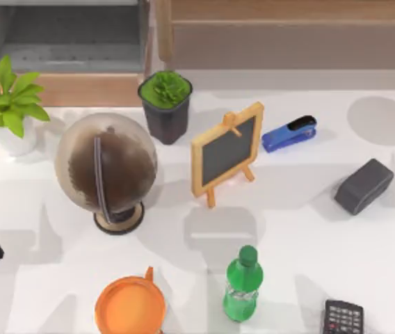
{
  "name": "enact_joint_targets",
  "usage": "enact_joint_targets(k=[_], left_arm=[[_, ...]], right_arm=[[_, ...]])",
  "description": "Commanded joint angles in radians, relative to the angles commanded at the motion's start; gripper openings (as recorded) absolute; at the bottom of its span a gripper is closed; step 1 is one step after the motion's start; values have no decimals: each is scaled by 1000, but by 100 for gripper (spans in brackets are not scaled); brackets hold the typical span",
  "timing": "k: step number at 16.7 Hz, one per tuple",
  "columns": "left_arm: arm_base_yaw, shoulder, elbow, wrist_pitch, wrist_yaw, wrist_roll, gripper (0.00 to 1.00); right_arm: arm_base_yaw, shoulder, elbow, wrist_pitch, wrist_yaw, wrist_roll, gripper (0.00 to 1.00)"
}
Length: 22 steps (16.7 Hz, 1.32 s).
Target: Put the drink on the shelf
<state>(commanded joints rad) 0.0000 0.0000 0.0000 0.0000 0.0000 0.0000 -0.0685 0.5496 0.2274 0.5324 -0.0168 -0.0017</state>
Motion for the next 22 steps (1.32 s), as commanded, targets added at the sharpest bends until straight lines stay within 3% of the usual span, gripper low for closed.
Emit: enact_joint_targets(k=[12,17,22], left_arm=[[0,0,0,0,0,0,100],[0,0,0,0,0,0,100],[0,0,0,0,0,0,100]], right_arm=[[-140,1321,203,1005,-134,9,100],[-181,1602,224,1196,-187,5,100],[-189,1652,228,1218,-199,4,100]])
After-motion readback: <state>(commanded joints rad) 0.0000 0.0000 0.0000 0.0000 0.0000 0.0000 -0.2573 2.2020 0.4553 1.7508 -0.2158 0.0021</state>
